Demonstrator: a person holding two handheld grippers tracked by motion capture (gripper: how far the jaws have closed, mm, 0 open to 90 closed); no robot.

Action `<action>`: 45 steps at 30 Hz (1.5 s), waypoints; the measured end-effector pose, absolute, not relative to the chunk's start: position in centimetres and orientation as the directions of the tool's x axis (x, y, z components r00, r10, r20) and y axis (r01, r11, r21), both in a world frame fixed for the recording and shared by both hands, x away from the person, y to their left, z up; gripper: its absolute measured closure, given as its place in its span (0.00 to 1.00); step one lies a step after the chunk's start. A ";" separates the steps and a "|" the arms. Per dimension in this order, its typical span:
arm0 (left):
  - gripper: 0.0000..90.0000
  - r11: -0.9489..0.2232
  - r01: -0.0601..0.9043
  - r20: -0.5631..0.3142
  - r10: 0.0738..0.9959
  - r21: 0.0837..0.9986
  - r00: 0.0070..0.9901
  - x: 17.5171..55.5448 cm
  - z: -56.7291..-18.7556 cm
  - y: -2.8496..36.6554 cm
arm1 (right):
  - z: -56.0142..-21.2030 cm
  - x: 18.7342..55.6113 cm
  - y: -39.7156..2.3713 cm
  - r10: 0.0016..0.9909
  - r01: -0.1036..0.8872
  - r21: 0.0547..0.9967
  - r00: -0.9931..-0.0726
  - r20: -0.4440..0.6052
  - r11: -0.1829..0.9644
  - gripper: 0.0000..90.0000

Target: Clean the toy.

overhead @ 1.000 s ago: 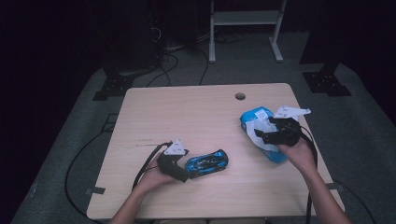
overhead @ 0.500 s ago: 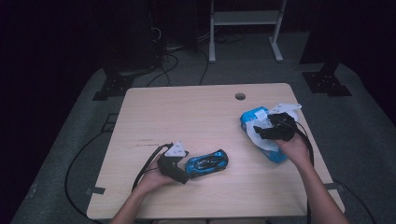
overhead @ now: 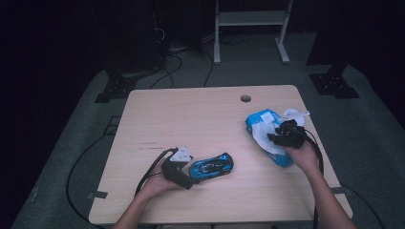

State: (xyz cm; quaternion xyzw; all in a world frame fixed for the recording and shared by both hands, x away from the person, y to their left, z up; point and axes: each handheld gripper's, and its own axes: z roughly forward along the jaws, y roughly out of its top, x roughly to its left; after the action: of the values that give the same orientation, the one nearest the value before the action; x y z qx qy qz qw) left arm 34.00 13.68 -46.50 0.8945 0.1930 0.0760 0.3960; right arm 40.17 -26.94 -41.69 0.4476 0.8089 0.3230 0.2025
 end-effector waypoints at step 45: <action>0.10 -0.581 0.293 -0.024 0.425 0.759 0.905 33.7 -46.0 15.2 | -38.6 30.7 -15.0 0.513 0.312 0.697 -0.853 -0.093 0.645 0.96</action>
State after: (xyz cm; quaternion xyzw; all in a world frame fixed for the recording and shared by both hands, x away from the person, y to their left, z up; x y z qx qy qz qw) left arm 33.70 15.22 -45.95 0.8856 0.2026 0.0800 0.4102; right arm 30.67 -15.00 -38.56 0.2303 0.8957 0.3526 0.1427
